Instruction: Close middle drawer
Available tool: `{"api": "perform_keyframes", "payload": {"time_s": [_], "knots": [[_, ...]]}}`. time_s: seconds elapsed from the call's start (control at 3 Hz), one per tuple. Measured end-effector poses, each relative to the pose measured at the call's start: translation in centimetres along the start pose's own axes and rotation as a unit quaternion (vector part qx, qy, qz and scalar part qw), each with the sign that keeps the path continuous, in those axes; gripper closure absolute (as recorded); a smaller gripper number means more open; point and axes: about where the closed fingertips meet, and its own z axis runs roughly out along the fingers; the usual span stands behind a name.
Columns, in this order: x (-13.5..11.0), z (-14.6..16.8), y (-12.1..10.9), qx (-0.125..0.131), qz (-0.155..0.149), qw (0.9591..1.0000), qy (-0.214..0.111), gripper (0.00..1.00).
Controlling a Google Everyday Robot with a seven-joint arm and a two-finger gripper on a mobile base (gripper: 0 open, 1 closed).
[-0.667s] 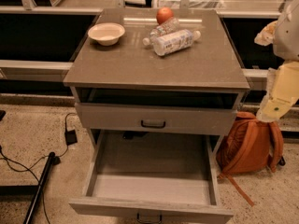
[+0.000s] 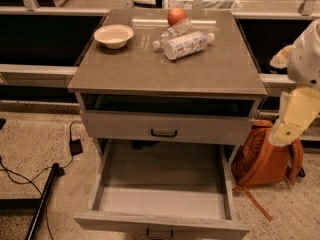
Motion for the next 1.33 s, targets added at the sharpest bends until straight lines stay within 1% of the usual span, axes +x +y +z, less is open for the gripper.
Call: {"api": "perform_keyframes", "payload": {"time_s": [0.33, 0.67, 1.0, 1.33], "knots": [[-1.3, 4.9, 5.7, -0.021, -0.006, 0.9969, -0.076, 0.0], [-1.9, 9.1, 10.3, -0.023, -0.014, 0.99, -0.139, 0.0], [-0.5, 15.9, 15.6, -0.069, -0.017, 0.9842, -0.162, 0.0], [0.9, 18.6, 19.3, -0.108, -0.014, 0.9826, -0.15, 0.0]]}}
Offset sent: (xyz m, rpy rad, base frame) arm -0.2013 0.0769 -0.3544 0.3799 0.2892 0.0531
